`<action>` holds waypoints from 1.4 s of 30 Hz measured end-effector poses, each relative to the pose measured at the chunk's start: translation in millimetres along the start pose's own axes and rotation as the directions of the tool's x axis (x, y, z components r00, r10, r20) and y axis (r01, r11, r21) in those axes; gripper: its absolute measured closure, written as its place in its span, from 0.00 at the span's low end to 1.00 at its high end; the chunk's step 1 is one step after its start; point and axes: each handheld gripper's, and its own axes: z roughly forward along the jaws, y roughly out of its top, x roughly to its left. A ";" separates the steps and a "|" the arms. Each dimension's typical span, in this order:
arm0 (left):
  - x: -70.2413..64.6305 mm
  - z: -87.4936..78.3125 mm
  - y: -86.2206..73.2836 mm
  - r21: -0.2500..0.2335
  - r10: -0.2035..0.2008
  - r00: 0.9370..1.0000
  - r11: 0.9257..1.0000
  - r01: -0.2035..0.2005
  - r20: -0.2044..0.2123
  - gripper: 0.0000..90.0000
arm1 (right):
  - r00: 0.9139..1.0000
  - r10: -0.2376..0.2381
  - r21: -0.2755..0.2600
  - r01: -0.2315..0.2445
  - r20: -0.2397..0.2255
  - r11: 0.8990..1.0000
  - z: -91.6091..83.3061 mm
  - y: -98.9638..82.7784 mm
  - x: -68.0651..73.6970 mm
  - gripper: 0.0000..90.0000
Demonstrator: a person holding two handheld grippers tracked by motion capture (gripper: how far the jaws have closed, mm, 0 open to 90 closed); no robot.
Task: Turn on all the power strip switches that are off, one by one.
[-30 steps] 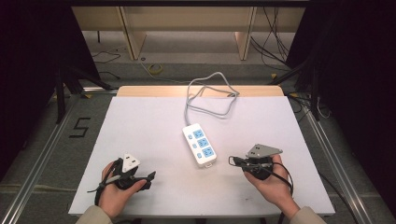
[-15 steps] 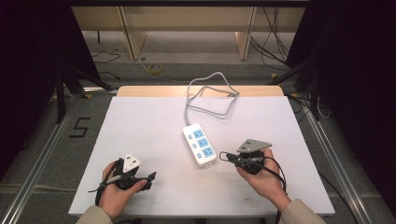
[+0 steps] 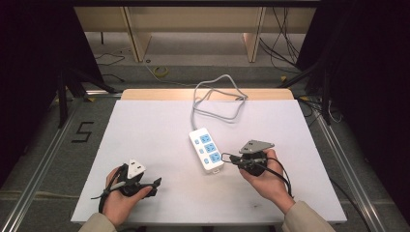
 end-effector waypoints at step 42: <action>-2.7 1.6 0.5 0.001 0.010 1.000 1.000 -0.010 0.003 0.21 | 1.000 -0.024 0.041 0.024 -0.007 0.999 38.9 37.2 5.0 1.00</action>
